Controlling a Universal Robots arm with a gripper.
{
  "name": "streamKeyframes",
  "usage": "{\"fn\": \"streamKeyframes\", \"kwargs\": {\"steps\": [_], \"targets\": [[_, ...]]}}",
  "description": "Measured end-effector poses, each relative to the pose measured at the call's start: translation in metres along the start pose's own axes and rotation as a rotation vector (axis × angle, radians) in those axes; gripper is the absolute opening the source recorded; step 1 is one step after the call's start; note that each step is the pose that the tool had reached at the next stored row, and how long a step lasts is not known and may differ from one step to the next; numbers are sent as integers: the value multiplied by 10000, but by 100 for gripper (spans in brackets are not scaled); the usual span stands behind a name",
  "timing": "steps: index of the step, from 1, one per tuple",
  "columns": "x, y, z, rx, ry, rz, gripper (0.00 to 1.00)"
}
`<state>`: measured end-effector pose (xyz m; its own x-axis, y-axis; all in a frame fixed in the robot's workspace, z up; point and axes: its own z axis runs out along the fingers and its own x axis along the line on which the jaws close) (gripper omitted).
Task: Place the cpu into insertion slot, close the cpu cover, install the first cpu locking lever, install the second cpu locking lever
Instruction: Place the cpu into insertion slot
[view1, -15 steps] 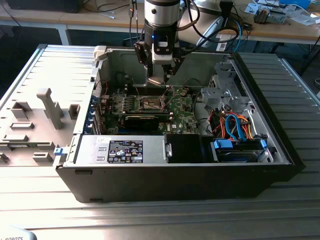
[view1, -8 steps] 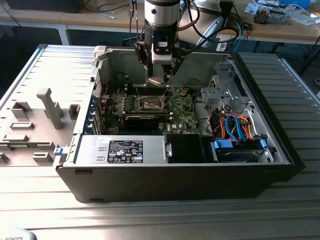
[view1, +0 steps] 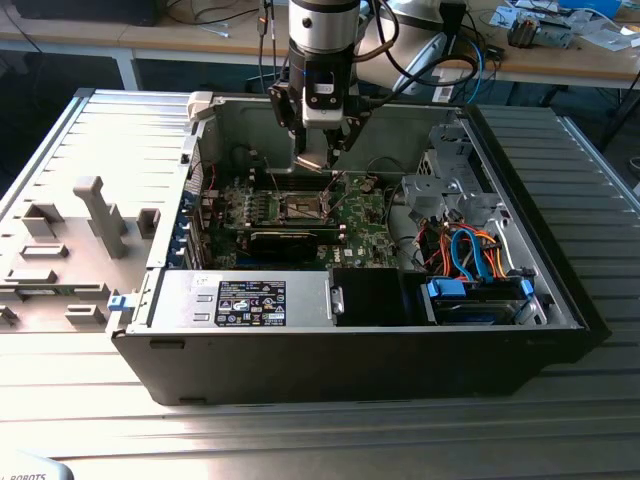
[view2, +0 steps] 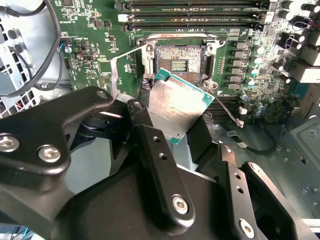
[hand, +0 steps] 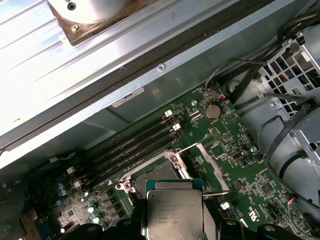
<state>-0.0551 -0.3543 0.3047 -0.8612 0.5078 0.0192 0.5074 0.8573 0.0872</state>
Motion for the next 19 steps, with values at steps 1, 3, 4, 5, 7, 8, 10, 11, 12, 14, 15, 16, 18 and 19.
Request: {"fn": "streamKeyframes", "kwargs": {"steps": [1,3,4,5,7,8,10,11,12,14,15,16,18,19], "targets": [[0,0,0,-1,-1,19,54],[0,0,1,-2,-4,50,54],[0,0,1,-2,-5,59,54],[0,0,1,-2,-6,69,54],[0,0,1,-2,-8,91,54],[0,0,1,-3,-9,100,54],[0,0,1,-3,-11,121,54],[0,0,2,-3,-11,130,54],[0,0,2,-3,-12,139,54],[0,0,2,-4,-16,184,54],[0,0,2,-4,-17,193,54],[0,0,2,-5,-18,203,54],[0,0,2,-5,-19,225,54],[0,0,3,-6,-21,238,54]]}}
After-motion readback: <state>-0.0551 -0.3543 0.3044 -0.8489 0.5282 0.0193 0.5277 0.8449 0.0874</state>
